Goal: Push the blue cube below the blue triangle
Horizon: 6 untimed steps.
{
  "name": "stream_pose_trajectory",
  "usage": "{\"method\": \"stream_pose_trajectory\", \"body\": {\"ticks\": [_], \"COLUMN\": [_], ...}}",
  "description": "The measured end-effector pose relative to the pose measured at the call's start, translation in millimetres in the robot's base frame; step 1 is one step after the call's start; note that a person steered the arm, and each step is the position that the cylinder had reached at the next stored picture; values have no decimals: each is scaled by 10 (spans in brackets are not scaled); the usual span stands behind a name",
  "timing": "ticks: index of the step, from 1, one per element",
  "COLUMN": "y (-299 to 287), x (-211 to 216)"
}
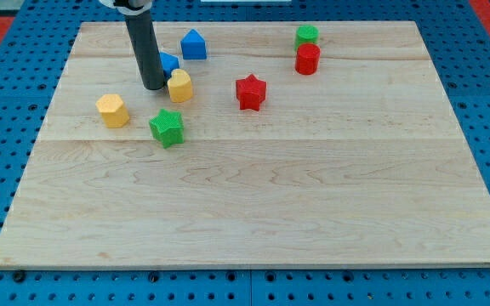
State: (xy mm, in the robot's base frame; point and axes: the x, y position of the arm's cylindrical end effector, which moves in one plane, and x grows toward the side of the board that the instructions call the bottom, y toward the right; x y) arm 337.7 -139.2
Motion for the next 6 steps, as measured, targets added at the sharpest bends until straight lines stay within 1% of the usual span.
{"method": "stream_pose_trajectory", "body": {"ticks": [1,3,6], "y": [-11,-241,-150], "x": [-27,-34,-192]}}
